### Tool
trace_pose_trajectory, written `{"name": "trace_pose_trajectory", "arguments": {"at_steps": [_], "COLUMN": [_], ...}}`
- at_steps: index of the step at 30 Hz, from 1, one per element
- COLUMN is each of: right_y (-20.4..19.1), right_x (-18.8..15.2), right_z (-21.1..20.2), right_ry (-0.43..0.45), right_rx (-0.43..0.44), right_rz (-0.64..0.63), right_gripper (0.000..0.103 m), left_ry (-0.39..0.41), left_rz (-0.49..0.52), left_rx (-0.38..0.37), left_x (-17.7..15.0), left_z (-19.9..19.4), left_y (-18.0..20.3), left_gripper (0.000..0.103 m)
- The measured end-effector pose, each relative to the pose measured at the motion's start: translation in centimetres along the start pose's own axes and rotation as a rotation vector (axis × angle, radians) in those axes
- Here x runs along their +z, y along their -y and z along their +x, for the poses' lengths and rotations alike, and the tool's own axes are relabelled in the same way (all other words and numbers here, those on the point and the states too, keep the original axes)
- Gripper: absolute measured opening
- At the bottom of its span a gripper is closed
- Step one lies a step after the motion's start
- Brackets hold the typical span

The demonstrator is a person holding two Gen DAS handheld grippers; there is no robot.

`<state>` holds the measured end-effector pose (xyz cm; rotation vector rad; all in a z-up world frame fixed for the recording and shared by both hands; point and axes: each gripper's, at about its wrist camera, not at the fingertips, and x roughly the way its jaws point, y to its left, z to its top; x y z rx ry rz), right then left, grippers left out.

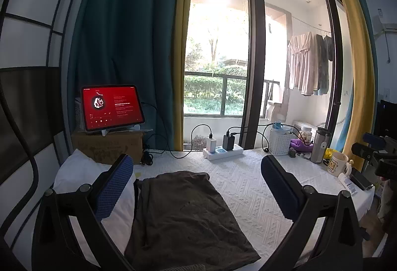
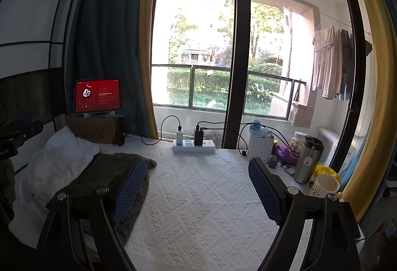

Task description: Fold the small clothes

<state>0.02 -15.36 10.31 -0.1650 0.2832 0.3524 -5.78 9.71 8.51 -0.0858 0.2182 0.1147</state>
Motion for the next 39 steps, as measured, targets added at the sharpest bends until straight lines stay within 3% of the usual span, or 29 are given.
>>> {"name": "trace_pose_trajectory", "arguments": {"at_steps": [39], "right_y": [0.11], "right_x": [-0.60], "right_z": [0.51], "right_ry": [-0.028], "right_rx": [-0.015], "right_rz": [-0.015], "right_gripper": [0.086], "left_ry": [0.005], "left_rz": [0.006], "left_rx": [-0.015], "left_x": [0.28], "left_z": [-0.06], "left_y": [0.50], "left_gripper": [0.102]}}
